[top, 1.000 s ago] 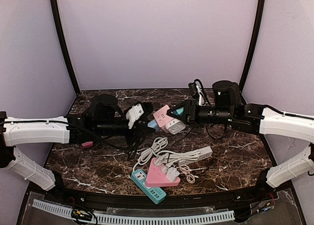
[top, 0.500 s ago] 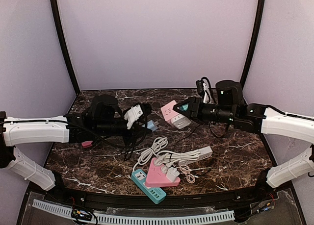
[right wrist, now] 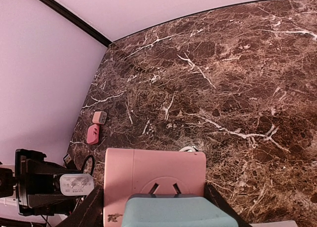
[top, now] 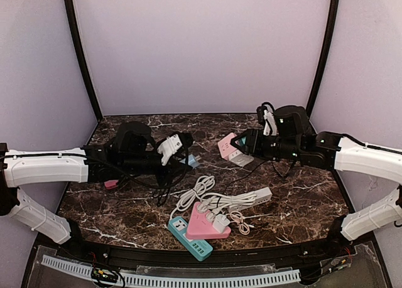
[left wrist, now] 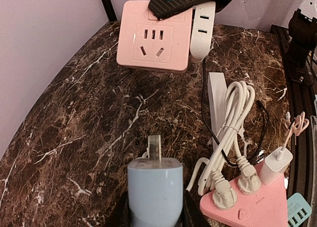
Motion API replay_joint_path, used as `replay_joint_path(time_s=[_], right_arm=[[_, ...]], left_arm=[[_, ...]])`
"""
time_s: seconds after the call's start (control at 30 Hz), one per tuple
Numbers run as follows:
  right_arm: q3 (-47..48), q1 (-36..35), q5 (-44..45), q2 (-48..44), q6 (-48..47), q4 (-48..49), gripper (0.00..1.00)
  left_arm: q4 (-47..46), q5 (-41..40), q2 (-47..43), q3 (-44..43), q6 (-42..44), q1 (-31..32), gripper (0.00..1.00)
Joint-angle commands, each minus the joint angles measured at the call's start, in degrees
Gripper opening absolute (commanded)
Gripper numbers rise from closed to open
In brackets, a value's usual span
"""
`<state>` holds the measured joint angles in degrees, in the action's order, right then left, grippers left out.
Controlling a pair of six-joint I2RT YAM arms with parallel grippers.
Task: Pull the plug off the socket
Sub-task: Remove the plug from the socket, then place the plug at the center of the board.
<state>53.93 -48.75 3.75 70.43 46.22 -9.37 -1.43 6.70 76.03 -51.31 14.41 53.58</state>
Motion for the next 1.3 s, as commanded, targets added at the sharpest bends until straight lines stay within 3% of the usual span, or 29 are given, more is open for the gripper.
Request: replay_joint_path(time_s=[0.0,0.23,0.43,0.57,0.7,0.93,1.2,1.27], right_arm=[[0.01,-0.12,-1.12,-1.94,-2.75,5.48,0.00],[0.50,-0.12,-3.09,-4.61,-5.71,5.57,0.00],[-0.04,-0.10,-2.95,-7.04,-7.62,4.89,0.00],[-1.11,-0.11,-3.48,-7.42,-7.67,5.38,0.00],[-2.08,-0.20,-6.89,-7.71,-7.16,5.88,0.00],[-3.45,-0.40,-7.44,-9.59,-6.50,5.96,0.00],[-4.33,-0.47,-7.35,-10.45,-6.47,5.51,0.00],[-4.52,-0.47,-7.37,-10.49,-6.34,5.52,0.00]], left_arm=[[0.51,-1.73,-3.51,0.20,-2.36,-1.96,0.01],[9.13,-11.46,-7.64,1.29,-15.49,-9.74,0.01],[17.90,-21.51,-13.99,8.34,-25.49,-14.99,0.01],[19.96,-21.69,-16.85,13.46,-28.42,-21.81,0.01],[21.68,-21.71,-14.81,14.97,-29.29,-26.85,0.01],[22.68,-24.15,-6.66,12.14,-30.35,-30.18,0.01],[21.37,-25.14,-1.51,11.45,-31.11,-31.93,0.06],[20.96,-25.12,-1.17,11.49,-31.19,-32.02,0.12]])
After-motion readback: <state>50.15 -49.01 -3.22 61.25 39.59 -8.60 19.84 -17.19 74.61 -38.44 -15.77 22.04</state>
